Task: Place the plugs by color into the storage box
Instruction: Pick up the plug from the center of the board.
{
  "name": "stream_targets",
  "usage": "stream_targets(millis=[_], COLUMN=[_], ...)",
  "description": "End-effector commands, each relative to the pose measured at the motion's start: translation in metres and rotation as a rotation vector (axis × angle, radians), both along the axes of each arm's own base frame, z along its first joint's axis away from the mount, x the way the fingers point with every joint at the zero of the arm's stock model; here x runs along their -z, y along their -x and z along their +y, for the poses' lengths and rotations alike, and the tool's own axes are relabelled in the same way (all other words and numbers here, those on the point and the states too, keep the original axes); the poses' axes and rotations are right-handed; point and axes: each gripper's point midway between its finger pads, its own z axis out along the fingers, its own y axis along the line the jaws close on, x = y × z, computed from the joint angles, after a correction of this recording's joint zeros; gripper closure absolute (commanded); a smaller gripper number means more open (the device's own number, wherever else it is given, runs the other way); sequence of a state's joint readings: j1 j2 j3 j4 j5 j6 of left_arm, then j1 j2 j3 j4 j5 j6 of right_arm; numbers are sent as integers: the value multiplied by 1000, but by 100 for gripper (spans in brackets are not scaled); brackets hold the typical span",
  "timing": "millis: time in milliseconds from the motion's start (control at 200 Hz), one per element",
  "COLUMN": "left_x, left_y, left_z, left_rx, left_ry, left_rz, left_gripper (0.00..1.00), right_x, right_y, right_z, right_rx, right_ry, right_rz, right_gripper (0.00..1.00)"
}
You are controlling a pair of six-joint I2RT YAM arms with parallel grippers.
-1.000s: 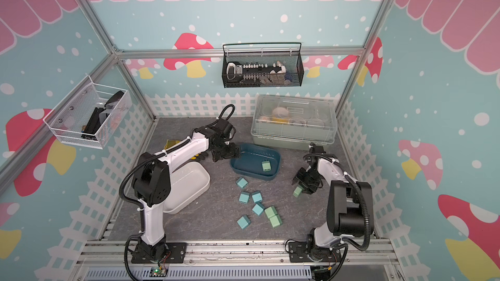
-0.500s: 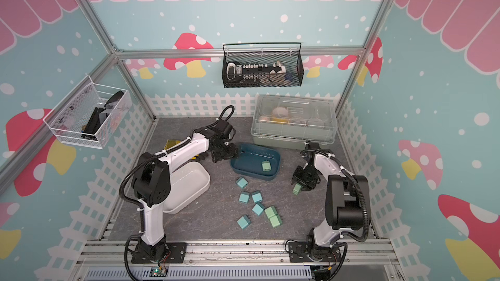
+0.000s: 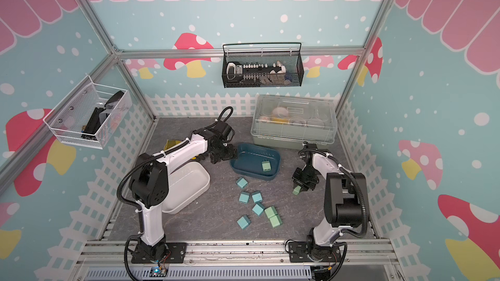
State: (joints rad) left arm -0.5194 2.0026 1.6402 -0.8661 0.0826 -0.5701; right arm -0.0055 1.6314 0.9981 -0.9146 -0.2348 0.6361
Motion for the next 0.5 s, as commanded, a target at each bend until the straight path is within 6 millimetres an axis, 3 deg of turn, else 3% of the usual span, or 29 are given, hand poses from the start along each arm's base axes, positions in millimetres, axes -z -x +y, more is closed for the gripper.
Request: stream_targets(millis=[0,130,265,495], left_x=[-15,-16,-19,-29], left_y=[-2,-3,-4,-8], left_z=[3,4,4,8], left_rx=[-26,-31,-35,-52], left_ry=[7,9,12,18], left_rz=[-39,-44,-52,-75], left_gripper=[10,10,10,10], right_x=[13,5,-18,-72], right_y=[12,3,-11,-54], right_z=[0,4,14,62], right_rx=[-25,-35,-71,-172], right_ry=[8,-11,-15,-48], right_rz=[71,43,-15,-150], right_gripper=[87,89,91,90])
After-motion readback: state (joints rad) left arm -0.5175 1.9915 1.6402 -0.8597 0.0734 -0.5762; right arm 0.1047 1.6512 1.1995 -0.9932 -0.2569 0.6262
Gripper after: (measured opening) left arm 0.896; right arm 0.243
